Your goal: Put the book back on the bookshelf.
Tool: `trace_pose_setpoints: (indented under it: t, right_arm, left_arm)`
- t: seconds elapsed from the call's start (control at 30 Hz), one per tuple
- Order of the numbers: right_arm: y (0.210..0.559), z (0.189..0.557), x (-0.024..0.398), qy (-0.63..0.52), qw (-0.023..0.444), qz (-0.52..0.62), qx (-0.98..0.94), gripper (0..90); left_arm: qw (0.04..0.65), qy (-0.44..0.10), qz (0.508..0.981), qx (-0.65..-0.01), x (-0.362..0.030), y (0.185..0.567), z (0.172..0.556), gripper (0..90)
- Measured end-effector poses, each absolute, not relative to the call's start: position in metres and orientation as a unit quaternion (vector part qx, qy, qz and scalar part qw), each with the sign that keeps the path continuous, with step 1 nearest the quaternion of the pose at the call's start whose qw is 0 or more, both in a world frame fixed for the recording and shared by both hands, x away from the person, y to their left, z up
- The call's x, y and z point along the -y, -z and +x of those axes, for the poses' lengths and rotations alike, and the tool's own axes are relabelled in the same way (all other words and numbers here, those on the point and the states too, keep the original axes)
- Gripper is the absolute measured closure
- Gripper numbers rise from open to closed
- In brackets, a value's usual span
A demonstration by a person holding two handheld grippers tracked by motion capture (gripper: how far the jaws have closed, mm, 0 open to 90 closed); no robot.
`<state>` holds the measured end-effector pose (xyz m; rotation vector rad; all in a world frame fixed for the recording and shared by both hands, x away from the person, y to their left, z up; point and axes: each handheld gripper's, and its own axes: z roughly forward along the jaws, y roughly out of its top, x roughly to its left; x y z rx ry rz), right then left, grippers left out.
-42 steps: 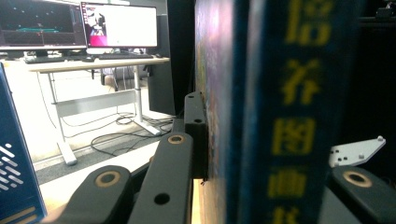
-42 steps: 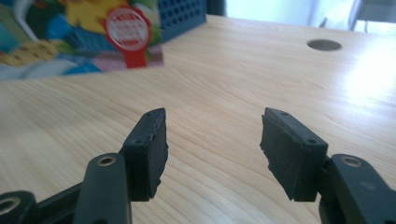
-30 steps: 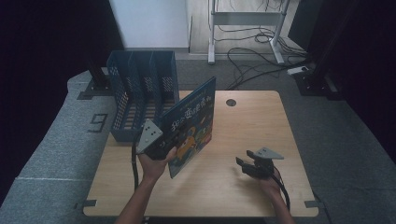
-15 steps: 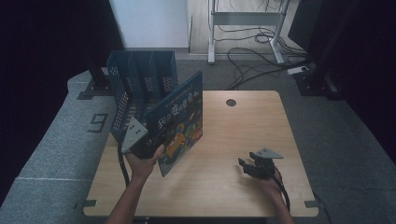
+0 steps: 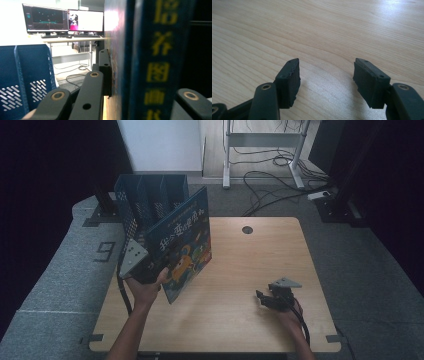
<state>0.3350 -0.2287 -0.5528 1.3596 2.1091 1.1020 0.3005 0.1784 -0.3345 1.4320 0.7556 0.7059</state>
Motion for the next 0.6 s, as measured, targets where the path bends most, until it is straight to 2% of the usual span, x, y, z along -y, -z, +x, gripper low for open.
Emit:
trace_pose_setpoints:
  t: [0.6]
  right_arm:
    - [0.554, 0.335, 0.230, -0.382, 0.194, 0.495, -0.756, 36.2]
  left_arm:
    - [0.641, -0.326, 0.603, -0.344, -0.202, 0.321, 0.300, 82.6]
